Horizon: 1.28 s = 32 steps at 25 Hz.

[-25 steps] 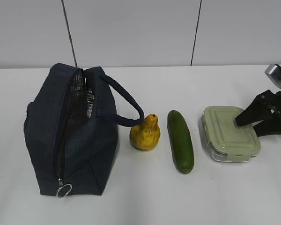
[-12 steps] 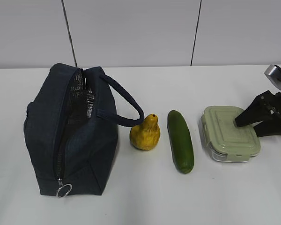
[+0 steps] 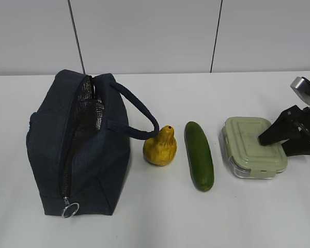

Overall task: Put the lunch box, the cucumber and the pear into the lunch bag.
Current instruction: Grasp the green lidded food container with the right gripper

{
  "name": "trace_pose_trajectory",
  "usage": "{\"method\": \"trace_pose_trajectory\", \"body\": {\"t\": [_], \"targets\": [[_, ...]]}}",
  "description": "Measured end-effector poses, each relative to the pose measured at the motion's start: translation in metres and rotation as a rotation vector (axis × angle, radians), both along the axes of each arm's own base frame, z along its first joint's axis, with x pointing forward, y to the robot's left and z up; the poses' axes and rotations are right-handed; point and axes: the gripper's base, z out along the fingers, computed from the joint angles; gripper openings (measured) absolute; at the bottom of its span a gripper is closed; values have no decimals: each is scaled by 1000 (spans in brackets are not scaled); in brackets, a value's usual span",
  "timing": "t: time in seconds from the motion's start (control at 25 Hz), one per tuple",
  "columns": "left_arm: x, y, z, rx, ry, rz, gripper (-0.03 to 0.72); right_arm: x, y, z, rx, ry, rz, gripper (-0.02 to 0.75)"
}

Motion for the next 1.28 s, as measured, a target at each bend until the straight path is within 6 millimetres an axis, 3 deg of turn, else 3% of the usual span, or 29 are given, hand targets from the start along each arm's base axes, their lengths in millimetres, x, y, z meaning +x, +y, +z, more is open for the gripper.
{"method": "trace_pose_trajectory", "body": {"t": [0.56, 0.88, 1.28], "targets": [[0, 0, 0, 0, 0, 0, 466, 0, 2, -9, 33, 26, -7, 589], [0, 0, 0, 0, 0, 0, 466, 0, 3, -9, 47, 27, -6, 494], [0, 0, 0, 0, 0, 0, 466, -1, 3, -8, 54, 29, -3, 464]]}}
